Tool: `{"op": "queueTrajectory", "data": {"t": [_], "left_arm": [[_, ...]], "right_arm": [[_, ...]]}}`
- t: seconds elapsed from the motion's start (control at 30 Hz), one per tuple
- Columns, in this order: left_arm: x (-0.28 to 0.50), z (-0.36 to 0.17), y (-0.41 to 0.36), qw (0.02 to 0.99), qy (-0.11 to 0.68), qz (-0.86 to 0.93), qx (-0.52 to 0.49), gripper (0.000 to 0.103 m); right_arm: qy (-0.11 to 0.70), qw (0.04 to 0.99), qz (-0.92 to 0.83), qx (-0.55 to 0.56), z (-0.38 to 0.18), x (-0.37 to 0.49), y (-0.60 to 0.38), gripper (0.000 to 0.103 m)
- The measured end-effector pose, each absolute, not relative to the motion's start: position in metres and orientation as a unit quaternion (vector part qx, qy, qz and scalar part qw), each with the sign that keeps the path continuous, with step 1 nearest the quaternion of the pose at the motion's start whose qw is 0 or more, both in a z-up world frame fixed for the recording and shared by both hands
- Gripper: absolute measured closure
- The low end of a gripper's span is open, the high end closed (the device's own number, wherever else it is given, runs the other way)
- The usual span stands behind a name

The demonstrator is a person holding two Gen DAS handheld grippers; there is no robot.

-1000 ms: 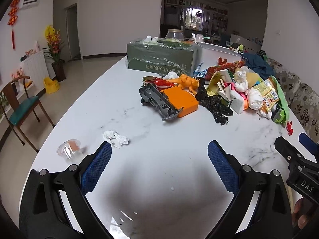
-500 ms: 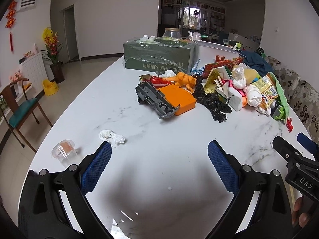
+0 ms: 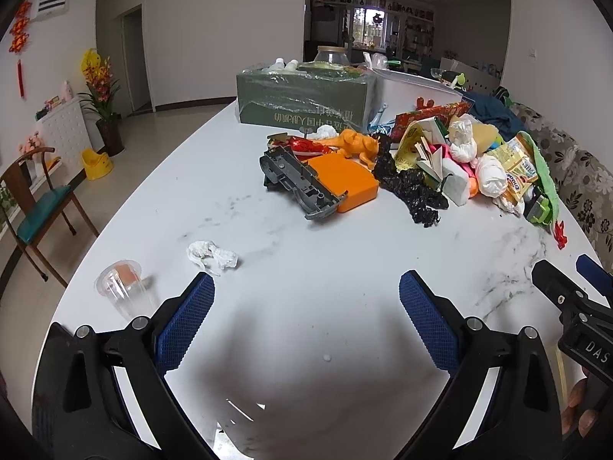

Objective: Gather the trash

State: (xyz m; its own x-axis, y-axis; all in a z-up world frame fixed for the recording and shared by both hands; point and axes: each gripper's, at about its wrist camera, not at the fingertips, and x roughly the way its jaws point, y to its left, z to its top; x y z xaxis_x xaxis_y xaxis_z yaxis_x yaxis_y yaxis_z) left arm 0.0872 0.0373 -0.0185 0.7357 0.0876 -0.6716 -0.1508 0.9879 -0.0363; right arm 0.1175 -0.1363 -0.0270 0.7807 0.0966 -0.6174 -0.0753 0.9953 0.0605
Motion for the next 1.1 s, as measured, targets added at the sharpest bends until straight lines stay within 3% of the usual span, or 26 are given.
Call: {"op": "queueTrajectory", "data": {"t": [1.1], "left_arm": [[0.0861,-0.0268,0.0396,0.924,0.371,0.077,-0.053,0.008]], "right_arm": [[0.337,0.940,0.054,0.016,-0.0308,0.1179,-0.1335,0.005]]}}
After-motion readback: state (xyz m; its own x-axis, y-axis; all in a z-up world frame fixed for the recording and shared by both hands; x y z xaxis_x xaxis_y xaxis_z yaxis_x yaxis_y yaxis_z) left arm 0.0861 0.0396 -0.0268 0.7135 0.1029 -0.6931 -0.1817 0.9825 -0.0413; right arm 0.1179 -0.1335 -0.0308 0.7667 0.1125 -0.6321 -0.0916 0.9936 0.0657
